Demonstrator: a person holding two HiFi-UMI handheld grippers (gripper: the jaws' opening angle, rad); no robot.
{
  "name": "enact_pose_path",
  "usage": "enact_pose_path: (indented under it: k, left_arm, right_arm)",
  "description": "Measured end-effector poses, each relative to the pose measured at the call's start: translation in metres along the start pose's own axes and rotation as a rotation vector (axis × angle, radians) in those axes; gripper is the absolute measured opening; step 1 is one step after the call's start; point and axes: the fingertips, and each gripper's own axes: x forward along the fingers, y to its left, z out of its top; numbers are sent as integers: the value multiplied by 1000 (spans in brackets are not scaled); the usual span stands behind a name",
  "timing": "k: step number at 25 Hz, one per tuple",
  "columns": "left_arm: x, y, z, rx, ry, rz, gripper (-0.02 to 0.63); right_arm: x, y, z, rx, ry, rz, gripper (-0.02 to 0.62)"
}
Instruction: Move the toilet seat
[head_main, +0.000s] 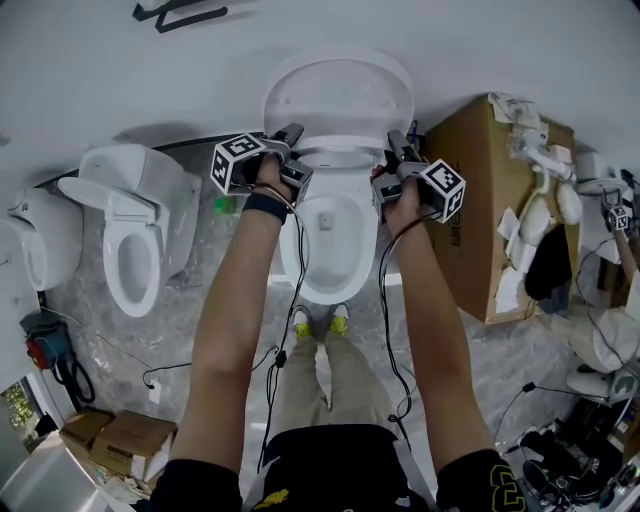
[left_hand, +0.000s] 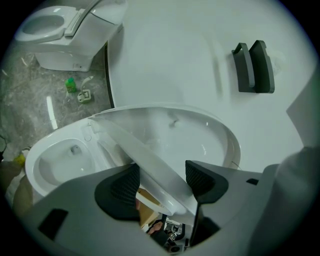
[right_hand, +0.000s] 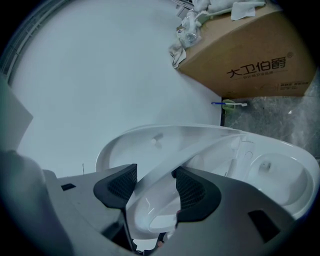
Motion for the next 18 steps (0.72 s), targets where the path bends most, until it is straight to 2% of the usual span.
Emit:
enact_pose_path:
  k: [5, 18]
  left_arm:
    - [12, -14, 11, -51, -25, 31, 305]
    - [38, -28, 28, -94, -56, 57, 313]
  right_arm:
    - [20, 5, 6, 12, -3, -40, 270]
    - [53, 13, 25, 20, -25, -85, 272]
